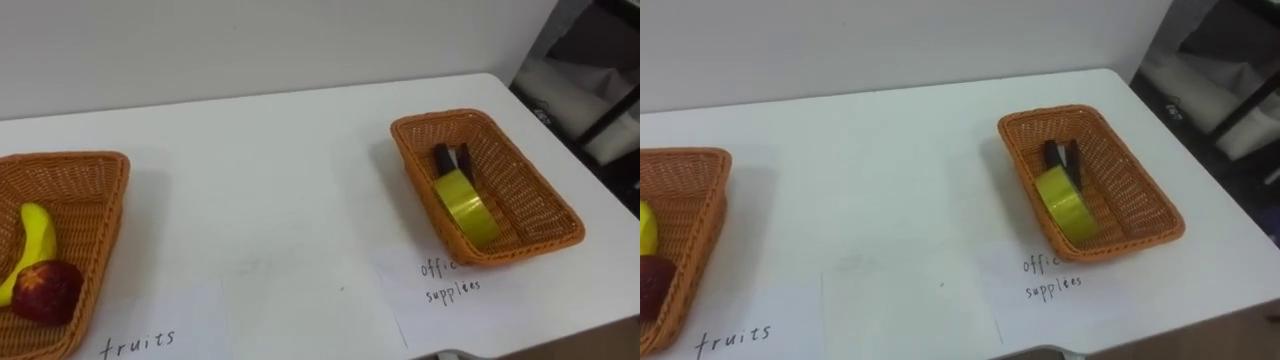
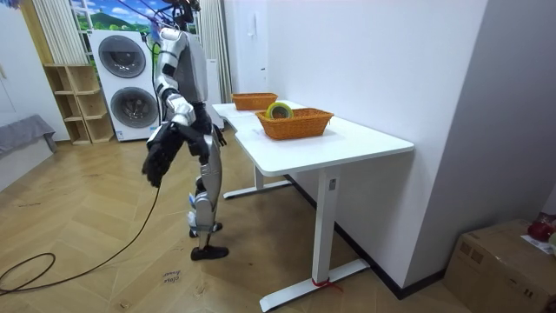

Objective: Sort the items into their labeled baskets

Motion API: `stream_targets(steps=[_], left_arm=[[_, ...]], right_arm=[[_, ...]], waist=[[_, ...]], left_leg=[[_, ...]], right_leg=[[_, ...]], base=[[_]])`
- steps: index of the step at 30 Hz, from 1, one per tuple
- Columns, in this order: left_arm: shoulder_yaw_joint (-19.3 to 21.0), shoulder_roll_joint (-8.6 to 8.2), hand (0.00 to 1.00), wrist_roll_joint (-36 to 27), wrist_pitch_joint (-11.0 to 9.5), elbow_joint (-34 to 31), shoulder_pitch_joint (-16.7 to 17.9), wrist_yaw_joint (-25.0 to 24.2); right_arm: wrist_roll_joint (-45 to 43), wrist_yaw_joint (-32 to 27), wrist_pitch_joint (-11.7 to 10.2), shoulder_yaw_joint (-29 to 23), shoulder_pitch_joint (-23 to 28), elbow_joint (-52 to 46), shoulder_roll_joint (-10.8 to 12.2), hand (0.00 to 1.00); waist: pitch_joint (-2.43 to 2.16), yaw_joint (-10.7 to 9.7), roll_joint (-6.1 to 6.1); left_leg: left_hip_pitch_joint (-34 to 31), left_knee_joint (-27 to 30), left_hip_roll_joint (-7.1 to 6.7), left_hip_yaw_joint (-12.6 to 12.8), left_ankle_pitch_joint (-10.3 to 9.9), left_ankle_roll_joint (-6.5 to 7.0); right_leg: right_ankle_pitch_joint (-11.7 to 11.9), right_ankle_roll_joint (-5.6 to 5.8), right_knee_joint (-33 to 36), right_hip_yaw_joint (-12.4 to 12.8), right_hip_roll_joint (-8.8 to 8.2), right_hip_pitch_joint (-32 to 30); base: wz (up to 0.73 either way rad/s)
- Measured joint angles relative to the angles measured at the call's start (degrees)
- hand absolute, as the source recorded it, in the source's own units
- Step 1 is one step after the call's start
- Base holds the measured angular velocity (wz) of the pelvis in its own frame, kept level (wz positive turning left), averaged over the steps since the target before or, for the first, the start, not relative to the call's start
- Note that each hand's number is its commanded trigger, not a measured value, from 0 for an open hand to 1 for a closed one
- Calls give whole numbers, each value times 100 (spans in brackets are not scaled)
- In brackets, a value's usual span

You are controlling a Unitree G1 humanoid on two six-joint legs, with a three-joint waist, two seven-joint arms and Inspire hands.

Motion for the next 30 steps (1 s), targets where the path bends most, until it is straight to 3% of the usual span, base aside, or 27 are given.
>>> stream_targets(steps=[7,10,15,22,25,30], left_arm=[[0,1,0,7,-1,15,7,-54],[-8,-16,0,-6,-1,35,-33,-74],[-11,-152,0,-8,-4,298,-111,-128],[-150,-298,0,-8,5,470,-134,-133],[-265,-333,0,-6,0,583,-188,-134],[-483,-363,0,36,-6,742,-249,-60]], right_arm=[[144,115,-15,27,45,924,243,0],[101,279,-53,449,92,1234,428,0],[-88,861,63,1107,-30,1992,730,0],[-827,1700,229,2272,-204,2553,792,0],[-1754,2213,237,2847,-355,2620,827,0],[-2502,2829,231,3448,-480,2677,859,0]], waist=[[13,13,46],[14,20,78],[4,97,193],[-1,385,274],[8,563,297],[16,697,319]], left_leg=[[29,5,-9,2,1,1],[45,-21,-6,-2,-2,-3],[88,-37,-20,2,-5,-3],[173,-22,-41,-77,-21,-1],[177,0,-39,-107,-21,-1],[181,8,-62,-254,-22,-2]], right_leg=[[-14,-3,-11,8,-2,-6],[-15,-4,-20,-3,0,23],[-50,2,-2,1,-12,16],[-58,12,-22,-17,-25,120],[-58,11,-26,-37,-23,154],[-56,9,-111,-188,-33,254]], base=[[0],[0],[-1],[3],[4],[15]])
